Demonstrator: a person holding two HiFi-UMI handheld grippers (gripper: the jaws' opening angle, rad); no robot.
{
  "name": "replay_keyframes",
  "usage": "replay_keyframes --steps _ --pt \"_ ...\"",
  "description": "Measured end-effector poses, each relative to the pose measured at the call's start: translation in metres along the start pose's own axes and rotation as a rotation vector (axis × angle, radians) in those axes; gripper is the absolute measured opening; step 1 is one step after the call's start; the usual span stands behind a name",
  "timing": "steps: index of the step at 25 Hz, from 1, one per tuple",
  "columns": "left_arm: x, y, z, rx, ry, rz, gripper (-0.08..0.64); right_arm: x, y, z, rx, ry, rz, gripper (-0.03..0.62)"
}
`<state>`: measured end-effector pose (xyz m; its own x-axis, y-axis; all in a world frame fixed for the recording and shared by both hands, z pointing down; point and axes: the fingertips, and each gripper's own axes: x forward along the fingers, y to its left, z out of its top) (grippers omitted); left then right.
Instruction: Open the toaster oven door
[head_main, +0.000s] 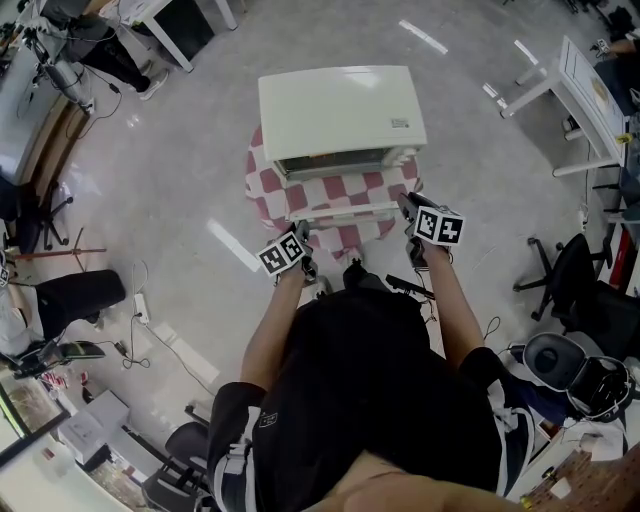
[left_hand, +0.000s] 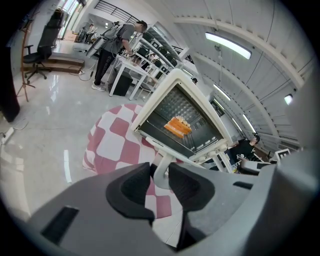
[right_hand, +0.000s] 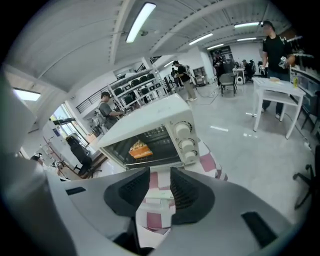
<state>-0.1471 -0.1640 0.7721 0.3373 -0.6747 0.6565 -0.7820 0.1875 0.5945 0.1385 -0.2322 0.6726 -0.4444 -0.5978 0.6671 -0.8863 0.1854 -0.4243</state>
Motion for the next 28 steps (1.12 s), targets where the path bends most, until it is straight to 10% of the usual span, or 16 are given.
replay_keyframes --steps 13,28 --pt "0.001 0.002 0.000 -0.010 -0.009 0.002 0.120 0.038 -0.051 -0.047 0.457 0.132 0.074 0.155" --pt "0.003 0.004 -0.002 -0.017 -0.029 0.012 0.120 0.047 -0.048 -0.056 0.570 0.140 0.159 0.075"
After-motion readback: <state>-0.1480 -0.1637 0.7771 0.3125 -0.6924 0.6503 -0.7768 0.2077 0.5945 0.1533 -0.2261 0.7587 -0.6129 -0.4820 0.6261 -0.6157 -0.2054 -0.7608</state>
